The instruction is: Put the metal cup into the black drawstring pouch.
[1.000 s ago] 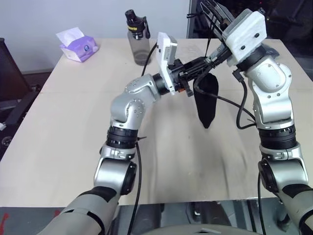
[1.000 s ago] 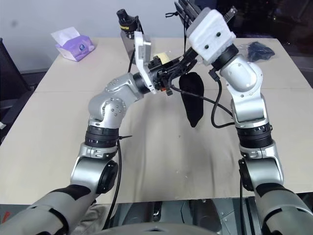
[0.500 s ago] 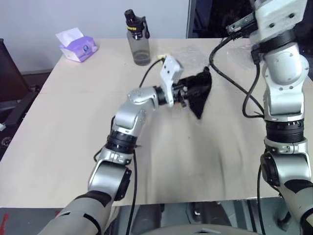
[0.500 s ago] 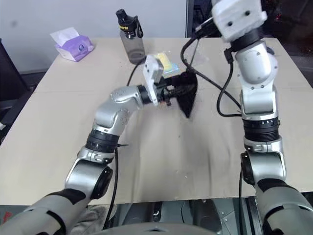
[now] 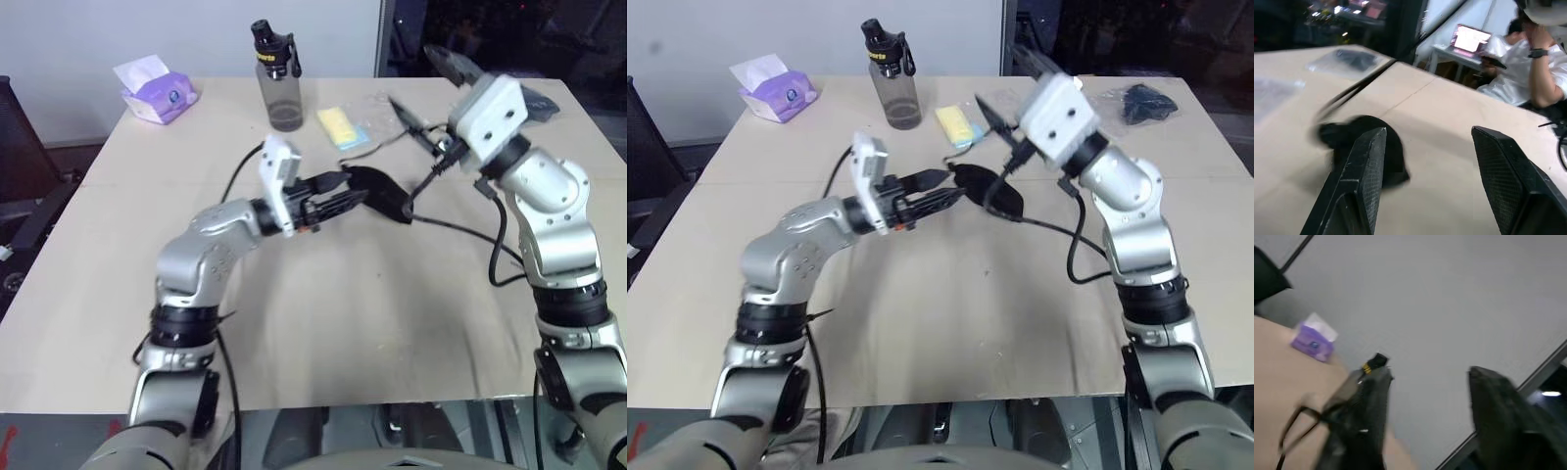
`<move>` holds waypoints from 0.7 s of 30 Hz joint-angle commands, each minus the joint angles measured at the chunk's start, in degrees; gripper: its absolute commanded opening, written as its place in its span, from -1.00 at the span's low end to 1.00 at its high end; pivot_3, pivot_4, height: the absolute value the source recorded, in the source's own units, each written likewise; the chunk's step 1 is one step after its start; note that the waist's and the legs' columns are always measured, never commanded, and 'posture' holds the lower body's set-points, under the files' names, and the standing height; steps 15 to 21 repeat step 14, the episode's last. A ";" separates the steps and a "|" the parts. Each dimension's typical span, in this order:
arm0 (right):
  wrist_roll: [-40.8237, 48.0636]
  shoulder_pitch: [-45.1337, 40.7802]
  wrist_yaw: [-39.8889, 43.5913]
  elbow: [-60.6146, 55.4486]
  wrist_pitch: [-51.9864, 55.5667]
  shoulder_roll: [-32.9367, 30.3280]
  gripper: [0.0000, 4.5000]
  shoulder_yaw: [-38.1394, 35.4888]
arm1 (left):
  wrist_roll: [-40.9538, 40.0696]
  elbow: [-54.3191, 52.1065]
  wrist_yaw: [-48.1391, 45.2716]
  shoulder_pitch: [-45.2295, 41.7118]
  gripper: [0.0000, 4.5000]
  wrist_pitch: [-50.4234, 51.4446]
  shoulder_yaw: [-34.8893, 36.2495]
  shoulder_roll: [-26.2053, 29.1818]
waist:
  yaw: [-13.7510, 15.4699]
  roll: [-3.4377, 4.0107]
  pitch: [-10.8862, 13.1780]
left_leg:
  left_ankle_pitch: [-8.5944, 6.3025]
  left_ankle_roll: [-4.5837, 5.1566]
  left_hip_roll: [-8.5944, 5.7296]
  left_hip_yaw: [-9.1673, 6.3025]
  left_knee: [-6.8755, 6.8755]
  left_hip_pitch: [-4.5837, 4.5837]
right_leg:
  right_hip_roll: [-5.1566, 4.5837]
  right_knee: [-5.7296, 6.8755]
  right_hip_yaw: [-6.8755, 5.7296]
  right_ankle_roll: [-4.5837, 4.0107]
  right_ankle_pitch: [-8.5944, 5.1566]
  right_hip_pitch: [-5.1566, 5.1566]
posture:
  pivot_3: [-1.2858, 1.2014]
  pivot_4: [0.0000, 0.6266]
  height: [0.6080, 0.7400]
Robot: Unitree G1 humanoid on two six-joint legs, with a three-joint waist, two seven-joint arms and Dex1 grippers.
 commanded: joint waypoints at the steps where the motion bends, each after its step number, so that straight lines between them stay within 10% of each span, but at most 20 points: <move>1: 5.85 4.70 3.22 -2.39 3.17 -2.61 0.60 -5.30 | -2.01 -6.86 0.07 6.94 0.29 2.04 3.54 3.92 | 0.05 0.00 0.00 | 0.00 0.00 0.00 0.00 0.00 0.00 | -0.01 -0.01 0.00 0.00 0.00 0.00 | 0.03 -0.52 1.00; 11: 22.54 28.34 30.39 13.23 1.47 -12.06 0.60 -12.92 | 7.16 -13.02 -4.88 40.32 0.29 -12.23 3.80 13.58 | 0.21 0.05 0.00 | -0.01 0.01 0.22 0.15 -0.06 0.13 | -0.05 -0.19 0.05 -0.27 -0.16 0.13 | 0.03 -0.52 1.00; 21: 24.44 28.94 35.61 20.43 -0.77 -12.07 0.60 -14.38 | 8.65 -12.57 -3.64 43.20 0.29 -16.08 4.11 12.53 | 0.04 0.11 0.01 | -0.03 0.00 0.29 0.36 -0.07 1.07 | -0.05 -0.25 0.17 -0.06 -0.31 0.93 | 0.03 -0.52 1.00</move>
